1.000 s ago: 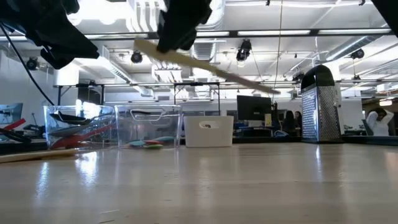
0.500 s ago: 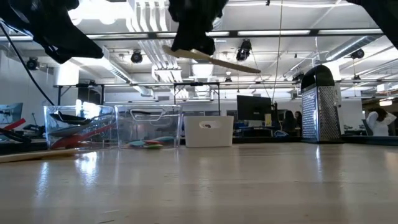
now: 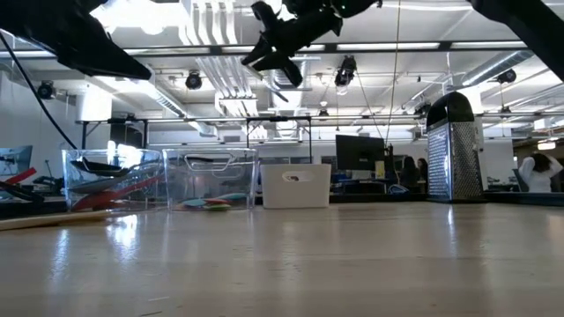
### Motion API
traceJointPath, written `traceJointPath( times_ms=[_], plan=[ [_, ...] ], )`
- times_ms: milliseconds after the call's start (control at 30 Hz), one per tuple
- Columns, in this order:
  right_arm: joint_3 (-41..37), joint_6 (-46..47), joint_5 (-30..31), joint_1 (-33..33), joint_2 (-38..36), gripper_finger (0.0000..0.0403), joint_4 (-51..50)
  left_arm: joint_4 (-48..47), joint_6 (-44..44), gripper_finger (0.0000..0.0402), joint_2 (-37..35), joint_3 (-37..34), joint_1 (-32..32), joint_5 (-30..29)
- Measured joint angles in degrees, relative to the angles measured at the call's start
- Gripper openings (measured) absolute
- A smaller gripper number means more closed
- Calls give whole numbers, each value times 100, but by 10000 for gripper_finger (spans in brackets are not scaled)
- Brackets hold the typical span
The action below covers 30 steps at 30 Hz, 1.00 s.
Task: Pick & Place Kitchen Items
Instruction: Put the yellow table knife into the white bin
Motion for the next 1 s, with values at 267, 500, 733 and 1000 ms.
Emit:
traceJointPath(
  times_ms=[267,500,733,1000],
  plan=[
    [-74,95,571,-401,0,52,161,4,376,81,-4,0,1,-94],
    [-433,333,1022,-571,2,52,161,40,477,81,-4,0,2,-349],
    [-1173,405,1276,-616,4,52,736,89,502,81,-4,0,4,-391],
    [-1933,364,1565,-757,7,52,1349,90,501,81,-4,2,7,-391]
  ],
)
